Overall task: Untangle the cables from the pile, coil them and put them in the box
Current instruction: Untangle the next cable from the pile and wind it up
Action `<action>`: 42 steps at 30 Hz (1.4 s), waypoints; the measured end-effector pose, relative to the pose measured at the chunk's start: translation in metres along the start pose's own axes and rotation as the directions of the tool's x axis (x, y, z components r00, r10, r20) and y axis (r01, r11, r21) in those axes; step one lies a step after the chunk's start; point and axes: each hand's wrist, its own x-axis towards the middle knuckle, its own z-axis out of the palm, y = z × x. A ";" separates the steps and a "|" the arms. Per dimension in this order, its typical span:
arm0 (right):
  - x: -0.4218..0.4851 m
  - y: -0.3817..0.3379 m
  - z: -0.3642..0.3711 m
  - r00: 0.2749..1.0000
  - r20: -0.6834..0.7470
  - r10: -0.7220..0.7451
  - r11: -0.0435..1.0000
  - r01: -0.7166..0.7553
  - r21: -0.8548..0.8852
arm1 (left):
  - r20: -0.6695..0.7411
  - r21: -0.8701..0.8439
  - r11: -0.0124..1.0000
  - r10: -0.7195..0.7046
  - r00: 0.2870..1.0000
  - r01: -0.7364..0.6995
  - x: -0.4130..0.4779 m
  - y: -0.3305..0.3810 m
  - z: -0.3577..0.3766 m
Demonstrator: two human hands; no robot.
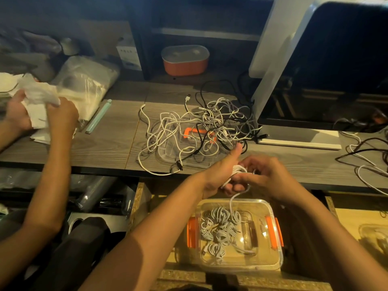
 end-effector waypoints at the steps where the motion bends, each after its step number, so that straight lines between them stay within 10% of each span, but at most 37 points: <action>1: 0.000 0.000 0.002 1.000 0.007 -0.017 1.000 0.017 -0.010 | 0.033 0.015 1.000 -0.012 0.999 0.011 0.000 0.000 -0.002; 8: -0.002 0.006 0.021 0.941 -0.319 0.110 0.944 0.001 0.330 | -0.434 0.174 0.974 0.210 0.876 -0.147 0.002 0.004 0.002; 16: -0.009 0.004 0.025 0.964 -0.215 0.160 0.883 -0.042 0.468 | -0.547 0.620 0.782 0.482 0.684 -0.055 0.008 -0.010 0.012; 20: -0.016 0.009 -0.009 0.987 0.076 0.138 0.980 -0.148 0.133 | -0.615 0.503 0.864 0.352 0.706 0.007 0.005 -0.010 0.002; 23: -0.011 0.019 -0.028 0.990 -0.119 0.071 0.982 -0.090 -0.165 | -0.453 0.412 0.911 0.223 0.863 -0.019 -0.004 -0.006 -0.003; 27: 0.000 0.024 -0.011 0.981 -0.189 0.050 0.994 -0.067 -0.084 | -0.228 0.401 0.903 0.263 0.937 -0.156 -0.006 0.008 0.031; 33: 0.006 0.026 0.041 0.980 -0.196 0.025 0.984 -0.059 -0.168 | -0.629 0.562 0.827 0.453 0.631 -0.034 0.007 0.015 0.022; 42: 0.004 0.017 0.050 0.987 -0.067 0.143 0.956 -0.155 -0.248 | -0.807 0.386 0.916 0.392 0.441 -0.107 0.011 0.008 0.025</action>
